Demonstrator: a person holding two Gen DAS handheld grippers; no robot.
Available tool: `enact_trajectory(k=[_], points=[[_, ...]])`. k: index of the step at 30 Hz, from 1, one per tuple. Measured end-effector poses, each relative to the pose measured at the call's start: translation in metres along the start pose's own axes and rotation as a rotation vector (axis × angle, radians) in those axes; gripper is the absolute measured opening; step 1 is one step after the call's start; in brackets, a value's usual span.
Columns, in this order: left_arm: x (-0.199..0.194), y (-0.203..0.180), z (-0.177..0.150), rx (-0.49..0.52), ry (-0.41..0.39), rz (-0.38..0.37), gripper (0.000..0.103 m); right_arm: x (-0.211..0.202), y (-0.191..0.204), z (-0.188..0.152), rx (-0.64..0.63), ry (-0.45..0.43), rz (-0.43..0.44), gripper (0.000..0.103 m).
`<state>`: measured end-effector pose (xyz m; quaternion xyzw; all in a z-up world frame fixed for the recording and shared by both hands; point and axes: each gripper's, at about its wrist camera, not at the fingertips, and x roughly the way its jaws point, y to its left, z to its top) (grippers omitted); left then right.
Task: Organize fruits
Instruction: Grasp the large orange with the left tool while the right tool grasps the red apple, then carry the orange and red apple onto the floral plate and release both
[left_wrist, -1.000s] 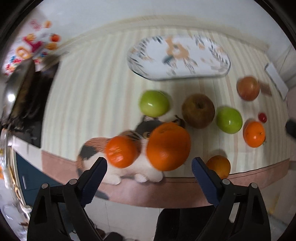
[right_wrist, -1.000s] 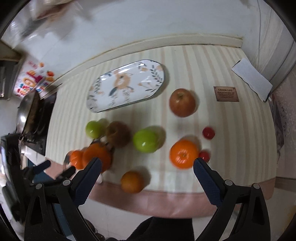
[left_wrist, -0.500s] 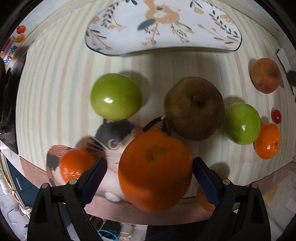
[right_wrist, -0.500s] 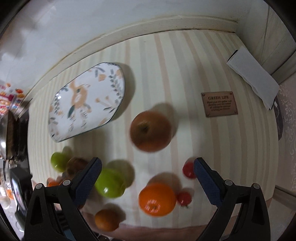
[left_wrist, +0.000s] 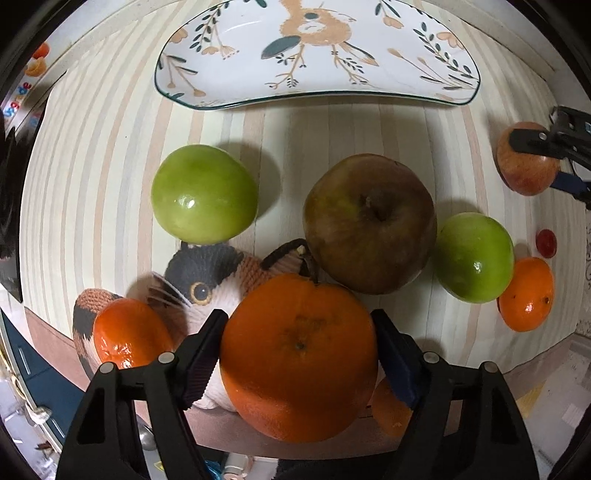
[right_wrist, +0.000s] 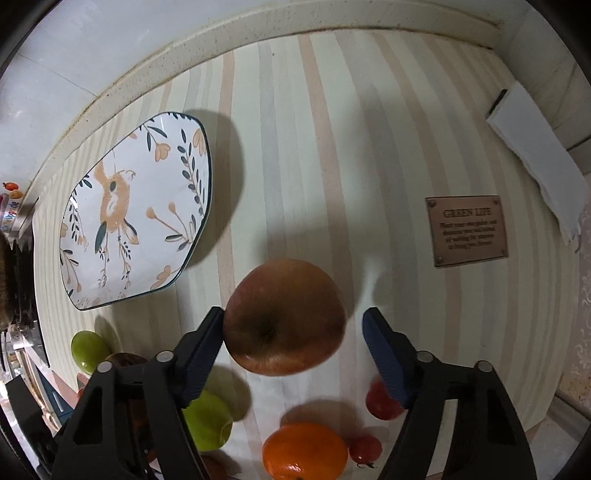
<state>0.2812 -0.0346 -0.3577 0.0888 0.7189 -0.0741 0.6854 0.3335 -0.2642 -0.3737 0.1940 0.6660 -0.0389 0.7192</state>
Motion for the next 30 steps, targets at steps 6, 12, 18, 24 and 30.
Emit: enact_trajectory(k=[6,12,18,24,30], points=[[-0.007,0.002,0.004,-0.036,-0.004,-0.008,0.075,0.007,0.012,0.002,-0.018,-0.004,0.007,0.069],[-0.022,0.016,-0.005,-0.079,-0.036,-0.035,0.075,-0.005,0.023,-0.008,-0.043,-0.008,0.033,0.069],[-0.065,0.029,-0.013,-0.099,-0.089,-0.095,0.073,-0.035,0.039,-0.016,-0.082,-0.023,0.099,0.069],[-0.105,0.028,0.011,-0.098,-0.159,-0.148,0.067,-0.061,0.065,-0.008,-0.133,-0.059,0.16,0.069],[-0.1,0.03,0.039,-0.08,-0.203,-0.094,0.067,-0.055,0.072,0.01,-0.147,-0.057,0.147,0.069]])
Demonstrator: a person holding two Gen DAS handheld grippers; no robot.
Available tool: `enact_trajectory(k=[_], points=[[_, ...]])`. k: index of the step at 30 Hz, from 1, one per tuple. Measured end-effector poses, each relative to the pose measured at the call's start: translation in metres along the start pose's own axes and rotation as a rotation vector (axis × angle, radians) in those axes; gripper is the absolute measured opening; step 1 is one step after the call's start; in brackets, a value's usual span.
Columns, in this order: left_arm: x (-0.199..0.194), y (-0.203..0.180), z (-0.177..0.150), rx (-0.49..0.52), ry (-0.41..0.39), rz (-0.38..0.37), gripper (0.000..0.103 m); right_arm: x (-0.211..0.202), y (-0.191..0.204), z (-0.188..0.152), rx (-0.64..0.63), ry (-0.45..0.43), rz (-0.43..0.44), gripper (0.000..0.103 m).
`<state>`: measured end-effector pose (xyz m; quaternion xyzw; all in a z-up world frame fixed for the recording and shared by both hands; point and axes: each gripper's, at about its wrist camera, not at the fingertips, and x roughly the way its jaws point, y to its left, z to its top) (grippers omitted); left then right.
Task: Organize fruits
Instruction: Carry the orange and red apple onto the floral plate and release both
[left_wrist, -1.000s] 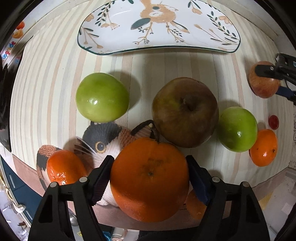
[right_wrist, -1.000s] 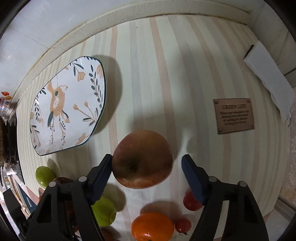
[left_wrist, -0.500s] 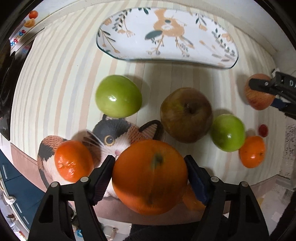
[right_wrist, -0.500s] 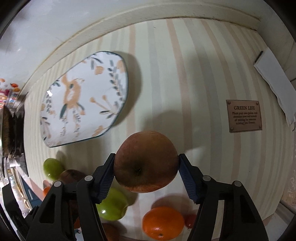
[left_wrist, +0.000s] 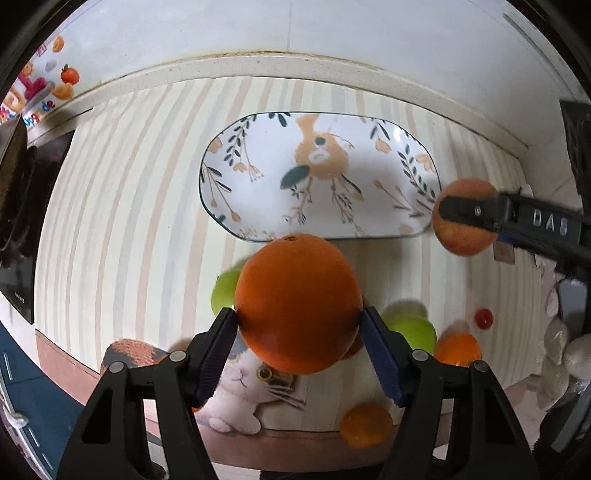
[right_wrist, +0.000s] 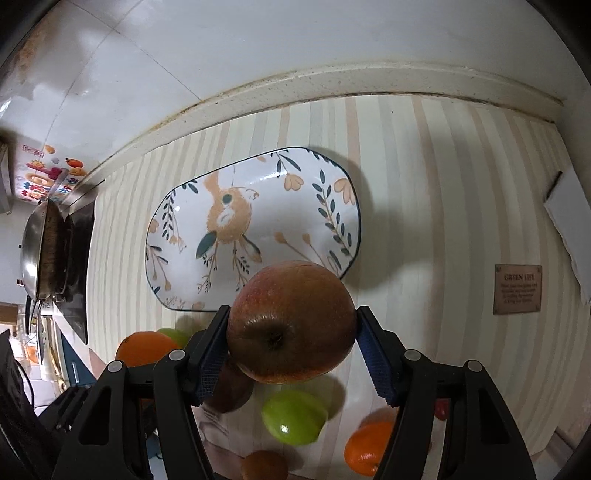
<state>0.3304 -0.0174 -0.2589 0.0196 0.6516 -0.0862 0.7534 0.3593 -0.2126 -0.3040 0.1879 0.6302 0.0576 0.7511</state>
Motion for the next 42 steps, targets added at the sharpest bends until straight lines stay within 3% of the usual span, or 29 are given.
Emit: enact_trajectory(k=[6,7,9,13,19,26,29,31,34,38,42], points=[[0.015,0.006,0.005,-0.022,0.044,-0.036,0.065,0.008,-0.009,0.007,0.031,0.012,0.012,0.069],[0.019,0.005,0.006,-0.041,0.035,-0.002,0.061,0.009,-0.01,0.008,0.035,0.012,0.013,0.069],[0.025,0.004,0.005,-0.053,0.048,-0.059,0.052,0.008,-0.011,0.01,0.035,0.008,0.009,0.069],[0.027,-0.004,0.005,-0.036,0.039,-0.024,0.052,0.006,-0.011,0.011,0.027,-0.001,0.0,0.069],[0.034,0.014,0.007,-0.111,0.057,-0.081,0.053,0.013,-0.006,0.008,0.028,0.012,0.017,0.069],[0.021,0.012,0.005,-0.086,0.05,-0.051,0.052,0.025,-0.002,0.002,0.016,0.054,0.032,0.069],[0.027,0.017,0.008,-0.081,0.052,-0.021,0.058,0.028,-0.001,0.0,0.018,0.058,0.035,0.069],[0.04,0.024,0.013,-0.136,0.087,-0.065,0.076,0.03,-0.002,-0.001,0.022,0.06,0.036,0.069],[0.048,0.029,0.016,-0.215,0.118,-0.146,0.076,0.034,-0.003,-0.001,0.03,0.066,0.037,0.069],[0.043,0.03,0.017,-0.257,0.081,-0.17,0.076,0.034,-0.004,-0.002,0.034,0.067,0.042,0.069],[0.053,0.031,0.027,-0.297,0.11,-0.189,0.076,0.036,-0.004,-0.002,0.033,0.069,0.039,0.069]])
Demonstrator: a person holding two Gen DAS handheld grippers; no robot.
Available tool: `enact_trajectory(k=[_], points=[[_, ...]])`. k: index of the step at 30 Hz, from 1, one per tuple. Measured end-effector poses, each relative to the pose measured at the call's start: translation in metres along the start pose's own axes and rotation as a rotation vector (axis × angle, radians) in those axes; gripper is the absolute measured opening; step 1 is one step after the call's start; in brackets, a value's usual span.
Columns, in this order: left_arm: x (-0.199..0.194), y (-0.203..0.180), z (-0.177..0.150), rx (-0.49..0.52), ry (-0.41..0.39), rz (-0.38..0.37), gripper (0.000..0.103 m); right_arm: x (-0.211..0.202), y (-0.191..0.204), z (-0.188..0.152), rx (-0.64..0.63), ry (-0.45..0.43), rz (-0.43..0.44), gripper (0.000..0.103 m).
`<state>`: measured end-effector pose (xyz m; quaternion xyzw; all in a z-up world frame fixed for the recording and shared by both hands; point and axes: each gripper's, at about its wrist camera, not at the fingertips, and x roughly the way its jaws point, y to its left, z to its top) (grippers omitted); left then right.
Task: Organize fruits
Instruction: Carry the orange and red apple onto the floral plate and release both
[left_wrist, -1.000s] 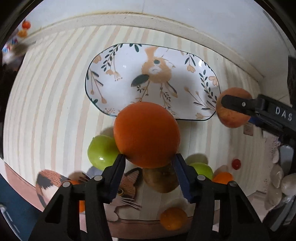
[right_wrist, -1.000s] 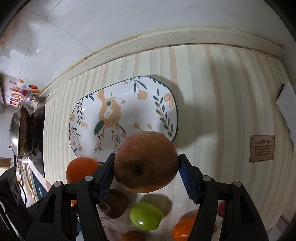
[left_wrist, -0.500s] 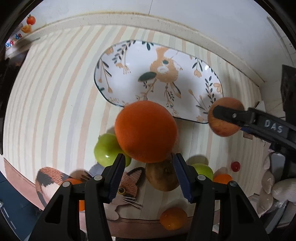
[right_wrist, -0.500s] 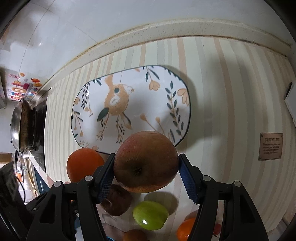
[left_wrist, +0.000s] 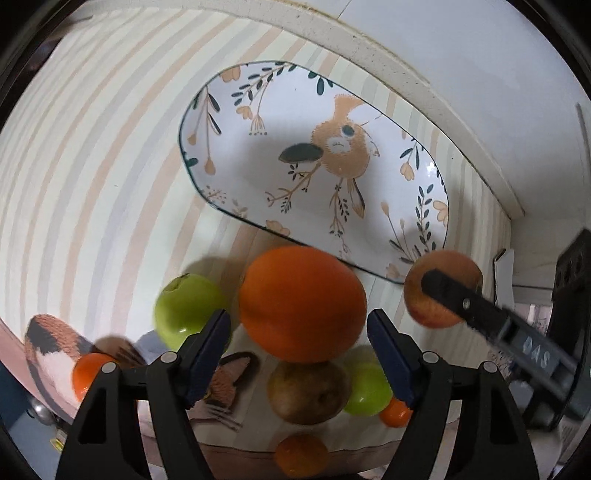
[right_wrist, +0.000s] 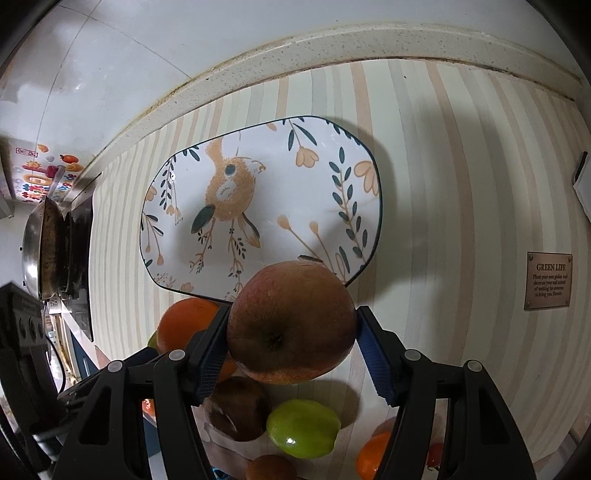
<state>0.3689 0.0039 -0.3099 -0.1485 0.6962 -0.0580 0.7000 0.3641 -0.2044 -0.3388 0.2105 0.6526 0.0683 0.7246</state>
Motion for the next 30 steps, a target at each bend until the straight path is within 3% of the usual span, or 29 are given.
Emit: enact_trajectory(k=[12,21,30], points=[[0.018,-0.015,0.008,0.08,0.031,0.042,0.082,0.003,-0.009,0.004,0.022,0.002,-0.011,0.069],[0.021,-0.026,0.0,0.137,-0.014,0.072,0.08,-0.001,-0.015,0.001,0.033,-0.004,-0.018,0.069],[0.038,-0.028,0.002,0.135,0.028,0.027,0.084,-0.004,-0.031,-0.001,0.066,-0.011,-0.024,0.069]])
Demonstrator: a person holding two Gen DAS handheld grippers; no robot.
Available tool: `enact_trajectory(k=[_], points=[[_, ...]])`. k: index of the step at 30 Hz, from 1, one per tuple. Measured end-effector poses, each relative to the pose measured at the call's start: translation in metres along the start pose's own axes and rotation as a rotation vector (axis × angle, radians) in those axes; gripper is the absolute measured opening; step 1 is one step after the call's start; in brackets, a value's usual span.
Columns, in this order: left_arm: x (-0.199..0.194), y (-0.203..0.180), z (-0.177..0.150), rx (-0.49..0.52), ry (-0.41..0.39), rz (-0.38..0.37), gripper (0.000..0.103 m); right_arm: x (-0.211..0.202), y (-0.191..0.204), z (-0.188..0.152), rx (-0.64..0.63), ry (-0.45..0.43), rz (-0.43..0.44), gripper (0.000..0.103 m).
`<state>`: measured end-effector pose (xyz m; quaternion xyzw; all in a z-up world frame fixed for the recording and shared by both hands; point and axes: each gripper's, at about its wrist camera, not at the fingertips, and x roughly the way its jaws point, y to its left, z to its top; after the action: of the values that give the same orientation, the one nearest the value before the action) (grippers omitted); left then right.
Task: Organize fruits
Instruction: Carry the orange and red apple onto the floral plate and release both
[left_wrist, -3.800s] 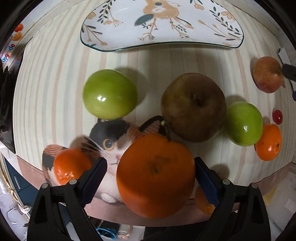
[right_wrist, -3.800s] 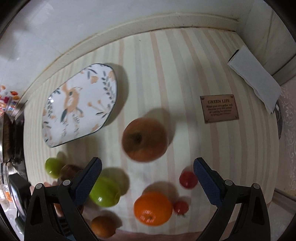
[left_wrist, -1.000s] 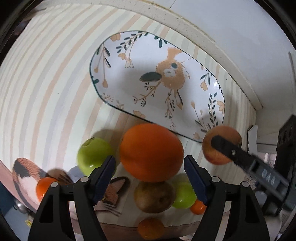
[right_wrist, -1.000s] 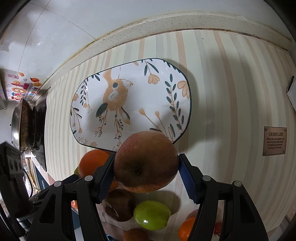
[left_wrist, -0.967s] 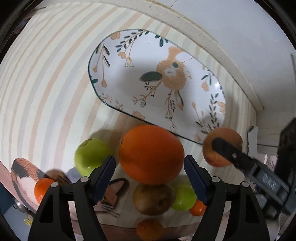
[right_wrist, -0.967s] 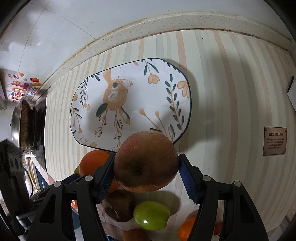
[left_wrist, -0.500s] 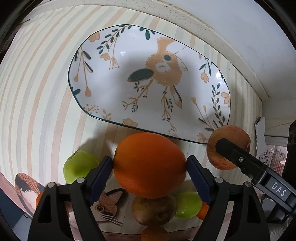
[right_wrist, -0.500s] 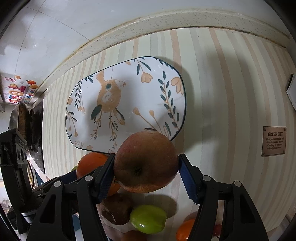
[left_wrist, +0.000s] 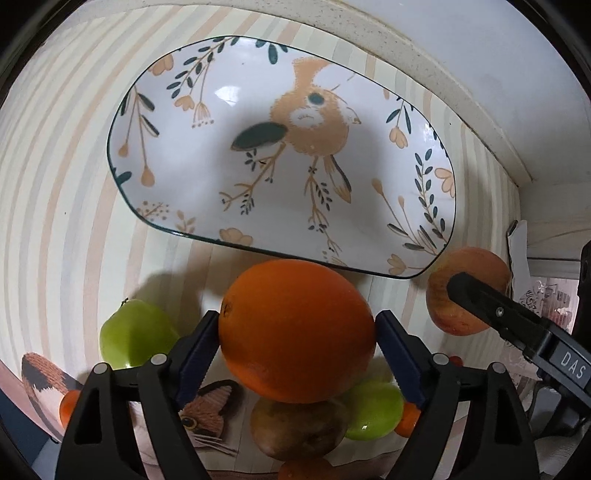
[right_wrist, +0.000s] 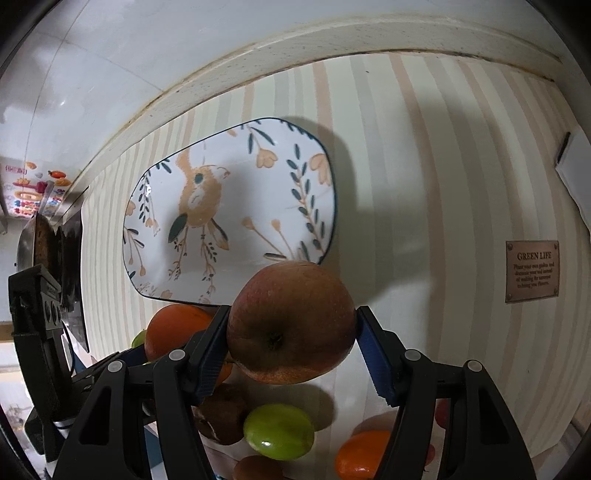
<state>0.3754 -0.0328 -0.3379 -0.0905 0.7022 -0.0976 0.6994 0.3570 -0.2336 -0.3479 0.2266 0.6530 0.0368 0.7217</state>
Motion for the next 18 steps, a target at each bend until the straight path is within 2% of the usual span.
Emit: enact_trajectory(k=[7,13,18], points=[[-0.007,-0.012,-0.014,0.033,-0.066,0.086,0.081,-0.004,-0.004,-0.004,0.012,-0.009,0.017,0.069],[-0.044,-0.009,-0.026,0.006,-0.109,0.039,0.081,-0.022,0.002,0.001,0.004,-0.034,0.06,0.069],[-0.082,-0.01,0.004,0.017,-0.184,0.018,0.081,-0.025,0.019,0.02,-0.034,-0.048,0.075,0.069]])
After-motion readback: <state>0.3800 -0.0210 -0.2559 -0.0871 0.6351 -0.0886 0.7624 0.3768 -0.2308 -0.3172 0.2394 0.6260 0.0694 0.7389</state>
